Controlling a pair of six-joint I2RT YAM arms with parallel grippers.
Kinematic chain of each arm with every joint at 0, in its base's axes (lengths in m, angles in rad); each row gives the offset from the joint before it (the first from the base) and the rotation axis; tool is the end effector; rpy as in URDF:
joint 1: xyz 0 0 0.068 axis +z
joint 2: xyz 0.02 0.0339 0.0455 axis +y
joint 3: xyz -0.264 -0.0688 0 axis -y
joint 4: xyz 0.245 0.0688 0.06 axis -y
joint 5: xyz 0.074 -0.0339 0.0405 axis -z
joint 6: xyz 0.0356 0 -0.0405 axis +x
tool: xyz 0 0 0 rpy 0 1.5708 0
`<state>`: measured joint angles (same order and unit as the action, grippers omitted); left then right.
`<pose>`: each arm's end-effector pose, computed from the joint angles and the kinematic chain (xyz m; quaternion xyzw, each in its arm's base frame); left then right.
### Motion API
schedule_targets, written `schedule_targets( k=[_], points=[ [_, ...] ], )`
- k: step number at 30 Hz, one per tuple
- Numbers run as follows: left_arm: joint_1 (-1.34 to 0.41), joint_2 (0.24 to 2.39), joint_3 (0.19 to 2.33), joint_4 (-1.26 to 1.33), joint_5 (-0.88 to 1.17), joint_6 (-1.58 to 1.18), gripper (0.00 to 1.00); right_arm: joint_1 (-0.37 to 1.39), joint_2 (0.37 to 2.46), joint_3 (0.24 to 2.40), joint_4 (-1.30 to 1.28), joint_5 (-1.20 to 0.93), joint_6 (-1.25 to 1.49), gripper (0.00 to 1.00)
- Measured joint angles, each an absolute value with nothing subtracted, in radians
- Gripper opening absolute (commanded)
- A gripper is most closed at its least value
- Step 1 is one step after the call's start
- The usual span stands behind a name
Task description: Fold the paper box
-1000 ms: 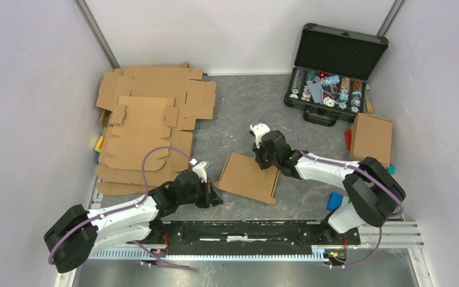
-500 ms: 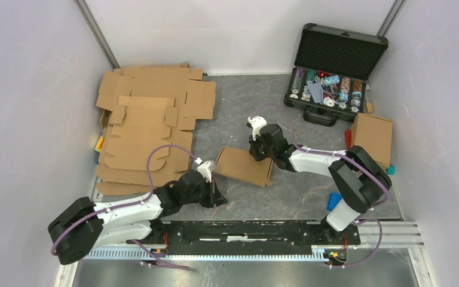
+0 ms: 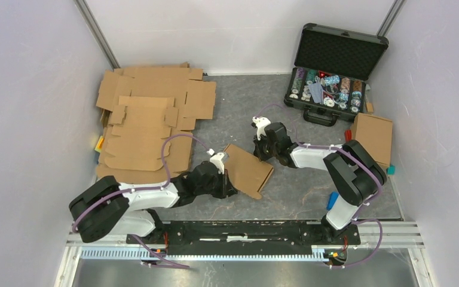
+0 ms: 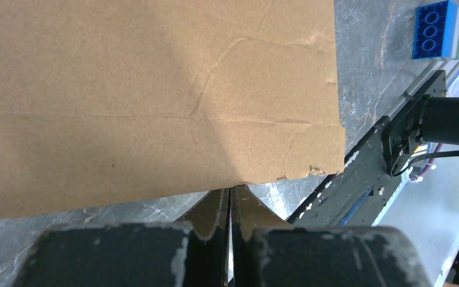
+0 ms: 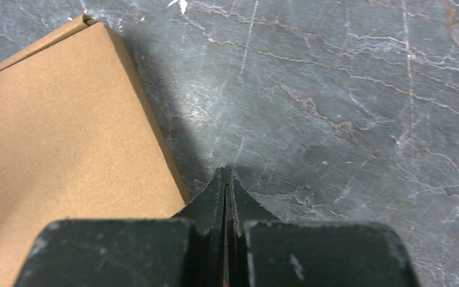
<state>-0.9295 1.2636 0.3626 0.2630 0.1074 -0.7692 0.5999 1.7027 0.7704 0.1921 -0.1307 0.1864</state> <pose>0.1329 -0.1843 0.1452 0.0955 0.8871 -0.3688 0.2606 0.2694 0.1899 0.1405 -0.2132 0.8882 0.2094 0.3490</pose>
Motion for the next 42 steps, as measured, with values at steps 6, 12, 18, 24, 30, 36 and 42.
schedule_targets(
  k=[6, 12, 18, 24, 30, 36, 42],
  points=[
    [-0.934, 1.26, 0.387, 0.24, 0.091, -0.752, 0.06, 0.593, 1.695, 0.77, 0.181, -0.112, 0.176, 0.0],
    [-0.931, 1.143, 0.365, 0.165, 0.053, -0.755, 0.05, 0.607, 1.636, 0.745, 0.118, -0.104, 0.172, 0.1],
    [-0.931, 1.019, 0.262, 0.102, 0.044, -0.771, 0.06, 0.606, 1.552, 0.708, 0.081, -0.094, 0.166, 0.17],
    [-0.931, 0.939, 0.234, 0.01, 0.027, -0.781, 0.06, 0.587, 1.504, 0.687, 0.11, -0.182, 0.176, 0.28],
    [-0.931, 0.915, 0.222, -0.017, 0.025, -0.783, 0.06, 0.575, 1.52, 0.68, 0.141, -0.275, 0.187, 0.33],
    [-0.931, 0.929, 0.221, -0.02, 0.025, -0.785, 0.06, 0.574, 1.555, 0.68, 0.173, -0.315, 0.186, 0.15],
    [-0.931, 0.971, 0.205, 0.033, 0.025, -0.797, 0.06, 0.568, 1.591, 0.688, 0.224, -0.322, 0.196, 0.03]
  ],
)
